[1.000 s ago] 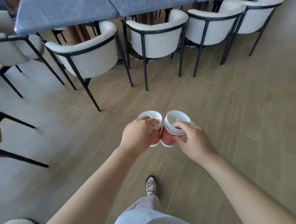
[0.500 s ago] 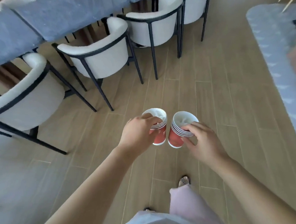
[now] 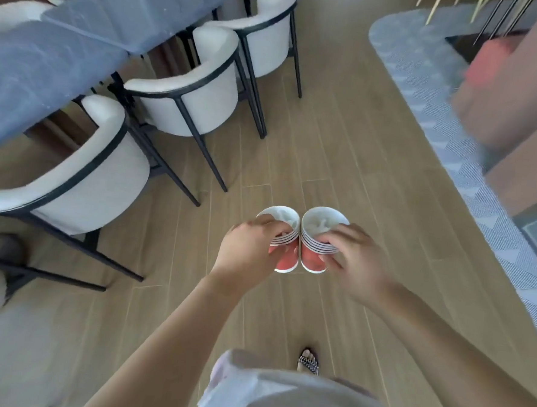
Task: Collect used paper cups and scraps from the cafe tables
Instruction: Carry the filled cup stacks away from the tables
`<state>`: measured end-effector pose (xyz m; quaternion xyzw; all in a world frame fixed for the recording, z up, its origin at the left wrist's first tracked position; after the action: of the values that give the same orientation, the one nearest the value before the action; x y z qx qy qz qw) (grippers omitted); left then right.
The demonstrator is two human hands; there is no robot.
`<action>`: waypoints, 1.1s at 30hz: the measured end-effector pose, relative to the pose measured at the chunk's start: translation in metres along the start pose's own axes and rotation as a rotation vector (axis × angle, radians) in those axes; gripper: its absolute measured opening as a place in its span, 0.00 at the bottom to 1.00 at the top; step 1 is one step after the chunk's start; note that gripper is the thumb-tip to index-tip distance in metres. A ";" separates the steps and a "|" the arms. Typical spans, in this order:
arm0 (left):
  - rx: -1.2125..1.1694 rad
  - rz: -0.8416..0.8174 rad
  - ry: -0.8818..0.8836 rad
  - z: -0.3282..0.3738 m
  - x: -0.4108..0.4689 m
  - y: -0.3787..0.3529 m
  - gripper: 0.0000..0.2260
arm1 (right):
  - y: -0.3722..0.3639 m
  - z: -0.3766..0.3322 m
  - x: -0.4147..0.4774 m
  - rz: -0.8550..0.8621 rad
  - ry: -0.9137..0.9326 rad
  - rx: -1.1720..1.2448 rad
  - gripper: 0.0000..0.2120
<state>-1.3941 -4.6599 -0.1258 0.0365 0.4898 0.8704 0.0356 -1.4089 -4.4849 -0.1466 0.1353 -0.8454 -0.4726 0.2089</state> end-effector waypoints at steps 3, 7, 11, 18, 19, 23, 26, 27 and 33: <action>-0.013 0.026 0.039 -0.016 0.050 0.007 0.10 | -0.003 0.020 0.057 -0.009 0.032 0.006 0.15; -0.016 0.083 0.085 -0.054 0.121 0.019 0.09 | -0.026 0.042 0.145 -0.040 0.100 0.032 0.15; -0.015 0.102 0.119 -0.103 0.212 0.029 0.08 | -0.054 0.069 0.246 -0.059 0.097 0.038 0.15; -0.022 0.054 0.061 -0.160 0.398 0.071 0.11 | -0.058 0.117 0.427 -0.048 0.065 0.015 0.15; -0.014 0.047 0.040 -0.164 0.424 0.077 0.11 | -0.056 0.123 0.450 -0.032 0.064 0.014 0.15; 0.022 0.027 -0.039 -0.176 0.519 0.095 0.11 | -0.054 0.153 0.530 -0.003 0.009 0.035 0.14; 0.019 0.004 -0.092 -0.179 0.581 0.098 0.10 | -0.054 0.182 0.578 -0.001 -0.047 0.069 0.13; 0.019 -0.003 -0.103 -0.179 0.602 0.097 0.10 | -0.054 0.194 0.594 0.004 -0.059 0.076 0.13; 0.034 -0.044 -0.140 -0.169 0.751 0.076 0.09 | -0.041 0.288 0.698 0.075 -0.124 0.076 0.13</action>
<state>-2.1600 -4.7697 -0.1271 0.0870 0.5016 0.8562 0.0880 -2.1579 -4.5903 -0.1585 0.0818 -0.8785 -0.4395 0.1685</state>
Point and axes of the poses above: each hand's wrist, its own x-axis towards the middle knuckle, its own y-axis out of the back of the hand, z = x × y, the point moved 4 cm from there along x, towards the middle knuckle, and after that the axes turned 5 degrees about -x, right-handed, at the moved point
